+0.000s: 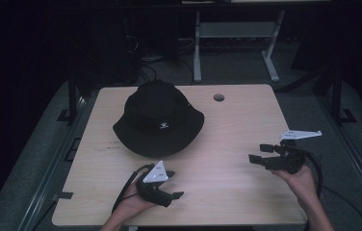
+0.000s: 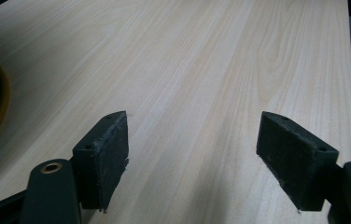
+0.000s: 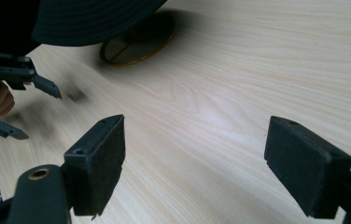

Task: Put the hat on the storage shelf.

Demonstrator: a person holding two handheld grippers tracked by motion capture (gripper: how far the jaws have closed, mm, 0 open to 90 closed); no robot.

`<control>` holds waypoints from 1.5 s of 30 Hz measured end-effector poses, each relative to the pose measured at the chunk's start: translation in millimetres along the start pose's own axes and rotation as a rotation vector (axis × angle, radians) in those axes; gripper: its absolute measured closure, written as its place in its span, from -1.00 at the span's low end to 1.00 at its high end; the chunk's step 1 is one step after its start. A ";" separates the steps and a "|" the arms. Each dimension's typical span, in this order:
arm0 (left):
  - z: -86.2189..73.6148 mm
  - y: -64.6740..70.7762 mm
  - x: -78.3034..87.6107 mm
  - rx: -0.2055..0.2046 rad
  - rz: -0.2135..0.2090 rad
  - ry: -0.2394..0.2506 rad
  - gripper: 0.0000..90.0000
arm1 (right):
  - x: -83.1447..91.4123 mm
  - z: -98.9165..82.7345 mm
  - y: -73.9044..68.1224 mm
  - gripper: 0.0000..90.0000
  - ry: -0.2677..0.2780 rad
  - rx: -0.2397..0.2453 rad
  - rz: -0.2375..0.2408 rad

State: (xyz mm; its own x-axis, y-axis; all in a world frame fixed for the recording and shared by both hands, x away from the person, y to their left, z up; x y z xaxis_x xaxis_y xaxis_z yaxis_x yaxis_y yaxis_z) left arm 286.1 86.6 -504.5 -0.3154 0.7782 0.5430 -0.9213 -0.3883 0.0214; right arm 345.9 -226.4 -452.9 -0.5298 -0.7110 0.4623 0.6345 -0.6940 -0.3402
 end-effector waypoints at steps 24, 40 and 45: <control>-1.3 -2.6 0.5 0.012 0.016 -0.004 -0.51 | 14.8 -48.1 5.0 -0.58 0.001 -0.029 -0.018; -2.4 -3.1 0.9 0.017 0.020 -0.009 -0.52 | 29.5 -73.8 5.7 -0.58 0.018 -0.052 -0.033; -2.4 -3.5 1.5 0.022 0.021 -0.006 -0.52 | 33.2 -79.5 5.2 -0.59 0.022 -0.051 -0.037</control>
State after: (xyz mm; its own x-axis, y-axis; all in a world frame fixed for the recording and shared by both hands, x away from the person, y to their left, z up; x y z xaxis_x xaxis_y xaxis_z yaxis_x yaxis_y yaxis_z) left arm 288.3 90.4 -505.7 -0.3329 0.7668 0.5488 -0.9094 -0.4150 0.0282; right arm 286.8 -262.6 -504.4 -0.5654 -0.6866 0.4571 0.5851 -0.7245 -0.3644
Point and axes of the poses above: each handheld gripper's, and its own axes: x roughly backward along the jaws, z roughly out of its top, y roughly to its right, the point moved 8 cm from there along -x, roughly forward along the jaws, and after that the axes turned 6 degrees about y, right-handed, at the moved point
